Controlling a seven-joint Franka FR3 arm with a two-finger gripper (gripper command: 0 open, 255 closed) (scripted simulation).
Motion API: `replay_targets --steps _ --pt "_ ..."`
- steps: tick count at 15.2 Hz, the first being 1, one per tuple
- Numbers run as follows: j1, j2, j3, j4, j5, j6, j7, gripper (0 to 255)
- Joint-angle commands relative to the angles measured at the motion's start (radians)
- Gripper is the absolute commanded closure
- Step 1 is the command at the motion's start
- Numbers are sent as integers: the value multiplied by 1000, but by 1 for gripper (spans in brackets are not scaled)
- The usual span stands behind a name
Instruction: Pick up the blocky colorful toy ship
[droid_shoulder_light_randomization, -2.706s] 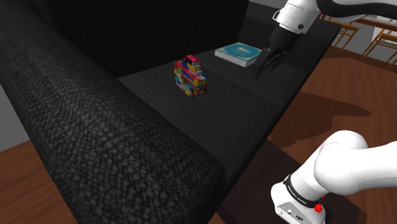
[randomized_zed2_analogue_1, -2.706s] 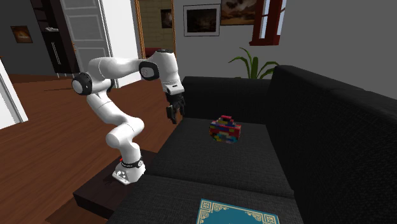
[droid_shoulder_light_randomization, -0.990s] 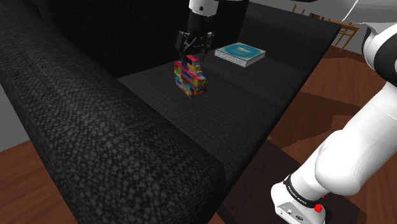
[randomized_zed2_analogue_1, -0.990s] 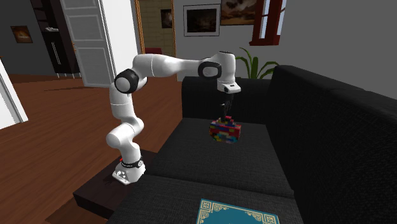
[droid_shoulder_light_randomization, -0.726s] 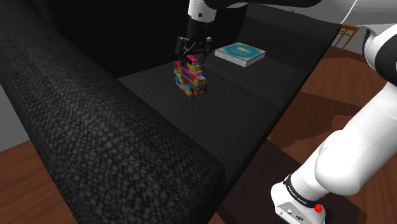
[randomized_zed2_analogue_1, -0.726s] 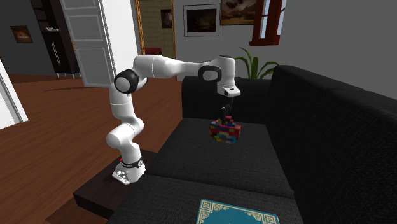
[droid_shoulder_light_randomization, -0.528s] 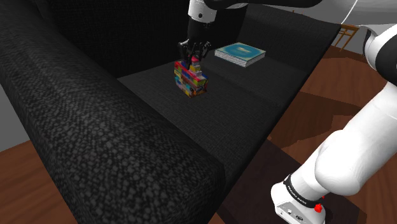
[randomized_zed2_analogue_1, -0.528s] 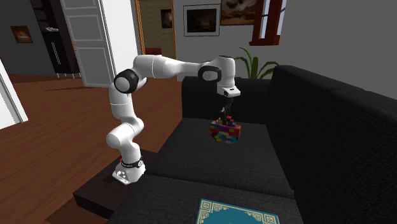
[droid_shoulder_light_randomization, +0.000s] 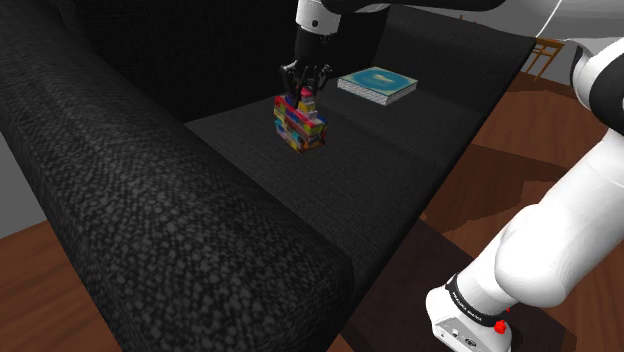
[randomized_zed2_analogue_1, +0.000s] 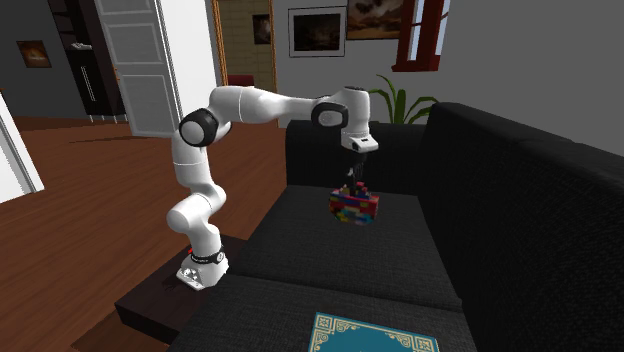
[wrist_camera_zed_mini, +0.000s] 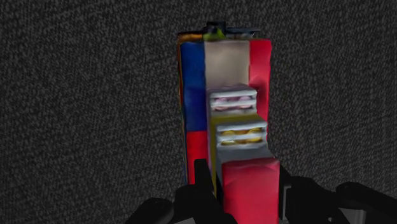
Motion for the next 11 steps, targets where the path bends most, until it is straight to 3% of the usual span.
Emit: replay_targets --steps 1,11 --pt "0 3 0 23 -1 -21 1 255" --pt "4 39 3 206 -9 -167 9 255"
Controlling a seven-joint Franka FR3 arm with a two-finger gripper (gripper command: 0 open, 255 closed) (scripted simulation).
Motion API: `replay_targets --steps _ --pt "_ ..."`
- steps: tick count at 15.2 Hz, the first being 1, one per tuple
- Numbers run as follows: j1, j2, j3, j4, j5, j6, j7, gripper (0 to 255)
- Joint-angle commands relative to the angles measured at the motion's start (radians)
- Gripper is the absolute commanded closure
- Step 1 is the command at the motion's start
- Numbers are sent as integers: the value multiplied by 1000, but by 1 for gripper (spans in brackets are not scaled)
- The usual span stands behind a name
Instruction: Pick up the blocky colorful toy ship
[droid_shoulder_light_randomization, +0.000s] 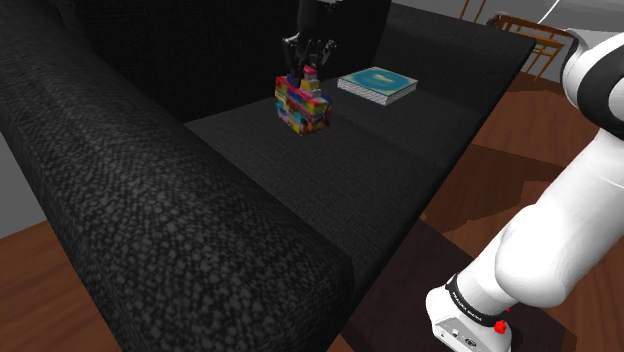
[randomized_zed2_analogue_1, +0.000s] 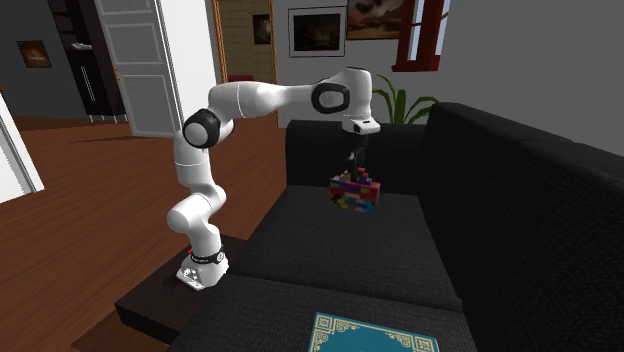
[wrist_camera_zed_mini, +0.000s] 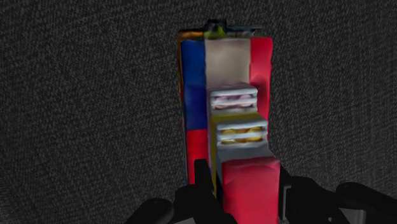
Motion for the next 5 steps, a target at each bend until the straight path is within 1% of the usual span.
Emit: replay_targets --steps 1,3,5 --pt "1 10 1 44 -2 -33 2 255" --pt "3 22 2 87 -5 -65 4 255" --pt "3 23 2 90 -5 -67 4 255"
